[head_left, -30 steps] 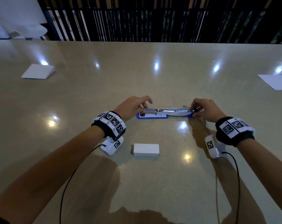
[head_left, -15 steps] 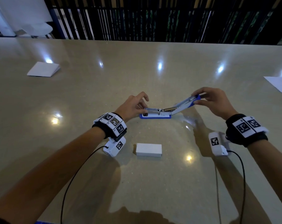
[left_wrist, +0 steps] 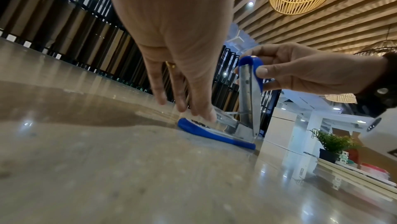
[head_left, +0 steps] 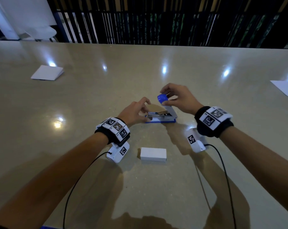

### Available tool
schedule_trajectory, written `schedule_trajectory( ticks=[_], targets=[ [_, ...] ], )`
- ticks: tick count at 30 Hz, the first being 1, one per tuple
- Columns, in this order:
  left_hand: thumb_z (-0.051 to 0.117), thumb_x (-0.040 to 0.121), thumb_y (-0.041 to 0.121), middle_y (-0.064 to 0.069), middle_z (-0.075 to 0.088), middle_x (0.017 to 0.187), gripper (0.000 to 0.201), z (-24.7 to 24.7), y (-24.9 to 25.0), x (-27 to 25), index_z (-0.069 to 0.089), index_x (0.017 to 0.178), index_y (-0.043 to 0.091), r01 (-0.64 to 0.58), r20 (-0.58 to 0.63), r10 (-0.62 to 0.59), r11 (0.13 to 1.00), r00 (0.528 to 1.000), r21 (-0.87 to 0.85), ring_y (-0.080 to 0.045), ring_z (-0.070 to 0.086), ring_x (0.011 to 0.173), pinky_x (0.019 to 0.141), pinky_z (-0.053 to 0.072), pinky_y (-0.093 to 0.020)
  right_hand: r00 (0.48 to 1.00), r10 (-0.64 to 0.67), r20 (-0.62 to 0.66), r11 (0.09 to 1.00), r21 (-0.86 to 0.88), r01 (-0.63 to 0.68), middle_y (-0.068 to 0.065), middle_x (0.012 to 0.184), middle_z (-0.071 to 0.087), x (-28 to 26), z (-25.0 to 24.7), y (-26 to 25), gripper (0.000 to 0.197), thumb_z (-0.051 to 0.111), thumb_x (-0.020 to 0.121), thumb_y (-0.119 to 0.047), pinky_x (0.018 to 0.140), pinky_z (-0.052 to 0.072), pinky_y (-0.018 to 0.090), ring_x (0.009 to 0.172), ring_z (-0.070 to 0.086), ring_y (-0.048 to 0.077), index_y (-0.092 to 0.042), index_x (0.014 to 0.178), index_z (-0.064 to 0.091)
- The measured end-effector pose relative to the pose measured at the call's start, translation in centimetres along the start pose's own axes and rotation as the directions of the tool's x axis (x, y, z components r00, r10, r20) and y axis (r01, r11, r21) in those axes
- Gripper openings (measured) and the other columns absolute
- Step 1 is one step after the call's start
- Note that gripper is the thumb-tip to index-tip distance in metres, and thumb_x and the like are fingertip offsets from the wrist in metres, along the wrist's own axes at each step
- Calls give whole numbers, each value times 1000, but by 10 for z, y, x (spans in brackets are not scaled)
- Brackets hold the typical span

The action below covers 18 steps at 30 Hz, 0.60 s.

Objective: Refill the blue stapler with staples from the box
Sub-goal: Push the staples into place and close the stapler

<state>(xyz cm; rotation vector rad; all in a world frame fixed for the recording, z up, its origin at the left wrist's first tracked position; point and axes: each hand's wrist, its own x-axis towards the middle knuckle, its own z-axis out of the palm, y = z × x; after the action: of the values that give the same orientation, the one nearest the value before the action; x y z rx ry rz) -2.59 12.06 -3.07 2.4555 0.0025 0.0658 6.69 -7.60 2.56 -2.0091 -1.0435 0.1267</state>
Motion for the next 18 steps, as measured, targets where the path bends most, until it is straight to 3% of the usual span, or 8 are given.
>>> schedule_trajectory(
  ticks=[2, 6, 8, 12, 18],
  targets=[
    [82, 70, 23, 0, 68, 108, 69, 0, -6, -4, 41, 125, 22, 33, 23, -34, 999, 999, 41, -20, 61, 104, 88, 50, -37, 998, -16, 62, 997, -78, 21, 13, 95, 68, 6, 16, -3, 30, 75, 73, 0, 69, 51, 11, 84, 61, 18, 0, 101, 64],
    [84, 68, 28, -1, 64, 121, 78, 0, -14, -7, 39, 132, 24, 106, 24, -109, 990, 994, 95, -20, 56, 115, 98, 48, -40, 973, 11, 231, 955, -292, 58, 16, 98, 68, 11, 45, 3, 30, 75, 71, -6, 83, 54, 32, 93, 62, 28, -5, 99, 67],
    [83, 69, 30, -2, 62, 126, 79, 0, -15, -7, 39, 134, 24, 125, 36, -130, 986, 991, 108, -21, 55, 119, 100, 47, -38, 972, 35, 231, 946, -320, 42, 14, 99, 68, 11, 50, 4, 31, 77, 71, -11, 86, 54, 34, 96, 61, 27, -9, 100, 67],
    [83, 70, 29, -5, 62, 127, 79, 1, -16, -7, 39, 136, 22, 135, 35, -140, 983, 990, 123, -21, 56, 119, 97, 44, -34, 976, 50, 211, 949, -315, 19, 15, 97, 71, 14, 47, -4, 32, 80, 68, -8, 81, 52, 26, 86, 63, 21, -4, 98, 70],
    [83, 69, 32, -4, 64, 123, 81, 0, -15, -5, 38, 136, 23, 136, 45, -144, 979, 989, 151, -21, 57, 116, 95, 46, -35, 967, 90, 240, 854, -519, 49, 14, 114, 66, 12, 66, -2, 33, 70, 77, -6, 87, 46, 34, 107, 59, 30, -9, 110, 66]
  ],
)
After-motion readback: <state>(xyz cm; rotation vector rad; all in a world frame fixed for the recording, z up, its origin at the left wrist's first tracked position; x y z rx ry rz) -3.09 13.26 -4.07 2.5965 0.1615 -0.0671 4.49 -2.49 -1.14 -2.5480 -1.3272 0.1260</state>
